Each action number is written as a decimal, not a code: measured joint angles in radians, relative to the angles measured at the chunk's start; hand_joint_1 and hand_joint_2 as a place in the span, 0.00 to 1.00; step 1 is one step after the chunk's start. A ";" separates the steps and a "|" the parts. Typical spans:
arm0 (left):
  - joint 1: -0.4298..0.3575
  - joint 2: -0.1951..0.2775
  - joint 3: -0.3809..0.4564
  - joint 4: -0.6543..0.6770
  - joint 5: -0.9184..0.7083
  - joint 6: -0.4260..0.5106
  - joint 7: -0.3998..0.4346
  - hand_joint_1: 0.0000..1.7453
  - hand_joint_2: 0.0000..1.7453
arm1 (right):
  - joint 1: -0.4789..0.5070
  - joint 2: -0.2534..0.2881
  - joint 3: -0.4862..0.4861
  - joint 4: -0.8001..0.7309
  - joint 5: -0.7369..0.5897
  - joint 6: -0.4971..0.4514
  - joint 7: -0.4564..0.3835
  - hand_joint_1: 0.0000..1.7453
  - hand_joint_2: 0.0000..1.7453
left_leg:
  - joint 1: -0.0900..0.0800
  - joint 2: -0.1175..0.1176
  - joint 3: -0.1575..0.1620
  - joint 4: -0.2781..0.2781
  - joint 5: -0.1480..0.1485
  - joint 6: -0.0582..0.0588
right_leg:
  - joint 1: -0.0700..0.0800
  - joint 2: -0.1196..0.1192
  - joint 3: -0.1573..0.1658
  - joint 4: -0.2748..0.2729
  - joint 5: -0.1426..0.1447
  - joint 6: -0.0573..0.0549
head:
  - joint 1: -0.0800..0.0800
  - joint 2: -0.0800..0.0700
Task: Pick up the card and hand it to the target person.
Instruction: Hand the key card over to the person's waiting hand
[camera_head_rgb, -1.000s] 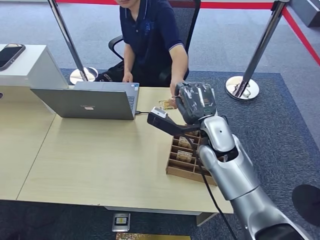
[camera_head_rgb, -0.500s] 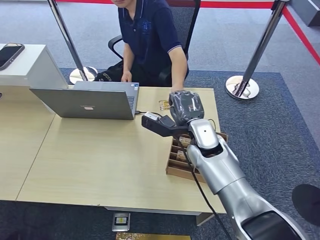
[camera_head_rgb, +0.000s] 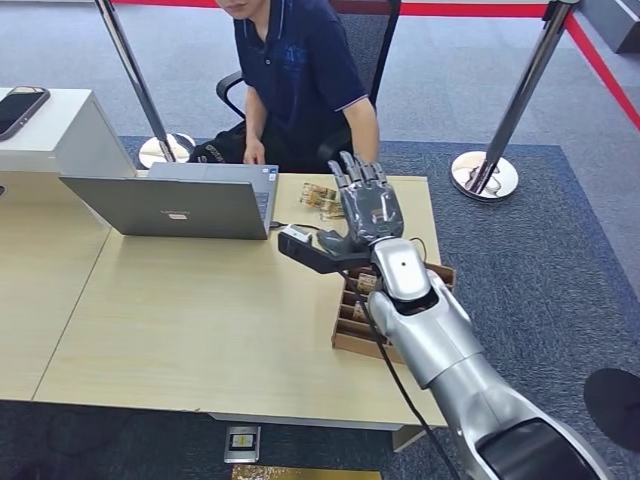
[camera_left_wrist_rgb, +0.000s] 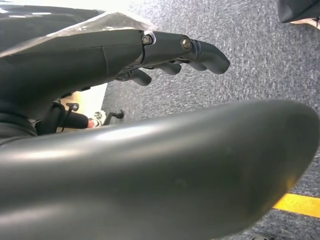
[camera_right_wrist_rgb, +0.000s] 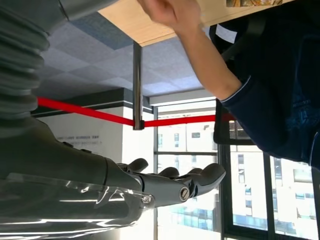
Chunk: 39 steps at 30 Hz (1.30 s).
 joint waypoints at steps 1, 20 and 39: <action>0.000 0.000 0.000 0.000 0.002 0.000 0.001 0.00 0.00 | 0.004 -0.005 -0.001 -0.012 0.005 -0.009 0.004 0.00 0.00 | 0.000 0.000 0.000 0.000 0.000 0.000 | 0.000 0.000 0.000 0.000 0.000 0.000 | 0.000 0.000; 0.010 -0.015 0.009 0.000 0.042 0.019 0.017 0.00 0.00 | 0.715 -0.088 -0.690 -0.924 -0.354 -0.439 -0.217 0.00 0.00 | 0.000 -0.002 -0.002 0.000 -0.004 0.002 | 0.000 0.000 -0.001 -0.004 -0.001 0.001 | 0.000 0.000; -0.006 -0.032 0.032 0.001 0.087 0.063 0.001 0.00 0.00 | 0.662 -0.048 -1.834 0.071 -0.345 -0.399 -0.258 0.00 0.00 | 0.000 0.000 0.002 0.000 -0.004 0.003 | 0.001 0.000 0.003 -0.005 -0.002 0.002 | 0.000 0.000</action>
